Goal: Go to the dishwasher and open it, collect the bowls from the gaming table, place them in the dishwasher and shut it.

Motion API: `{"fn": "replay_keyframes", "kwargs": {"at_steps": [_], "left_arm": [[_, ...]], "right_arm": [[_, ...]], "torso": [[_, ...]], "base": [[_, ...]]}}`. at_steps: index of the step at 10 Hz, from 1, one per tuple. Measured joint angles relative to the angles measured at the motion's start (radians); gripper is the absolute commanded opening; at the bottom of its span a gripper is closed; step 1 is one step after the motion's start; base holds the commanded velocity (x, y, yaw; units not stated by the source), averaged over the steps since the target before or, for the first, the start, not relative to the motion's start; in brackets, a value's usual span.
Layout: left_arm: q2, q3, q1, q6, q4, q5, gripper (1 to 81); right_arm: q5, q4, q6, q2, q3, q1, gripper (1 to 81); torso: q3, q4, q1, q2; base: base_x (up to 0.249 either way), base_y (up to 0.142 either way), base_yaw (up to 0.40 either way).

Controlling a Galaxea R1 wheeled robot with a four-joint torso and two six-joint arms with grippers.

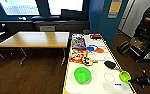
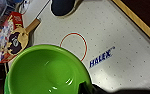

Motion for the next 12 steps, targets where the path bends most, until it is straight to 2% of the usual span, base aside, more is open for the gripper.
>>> {"fn": "replay_keyframes", "kwargs": {"at_steps": [3,5,8,10,12], "left_arm": [[-0.002,-0.047,-0.100,-0.010,-0.078,0.147,81.1],[0.000,-0.092,-0.151,-0.014,-0.108,0.226,81.1],[0.024,-0.113,-0.167,-0.015,-0.121,0.256,81.1],[0.039,-0.124,-0.194,-0.017,-0.123,0.290,81.1],[0.060,-0.167,-0.234,-0.016,-0.124,0.323,81.1]], "right_arm": [[0.008,0.000,-0.004,-0.025,0.090,-0.091,1.0],[0.027,-0.002,-0.009,-0.046,0.135,-0.154,1.0],[0.074,-0.001,-0.038,-0.103,0.249,-0.195,1.0],[0.117,-0.004,-0.061,-0.141,0.285,-0.266,1.0],[0.186,-0.004,-0.098,-0.142,0.343,-0.338,1.0]], "torso": [[0.000,0.000,0.000,0.000],[0.000,0.000,0.000,0.000],[0.000,0.000,0.000,0.000],[0.000,0.000,0.000,0.000],[0.000,0.000,0.000,0.000]], "base": [[0.000,0.000,0.000],[0.000,0.000,0.000],[0.000,0.000,0.000],[0.000,0.000,0.000],[0.000,0.000,0.000]]}}
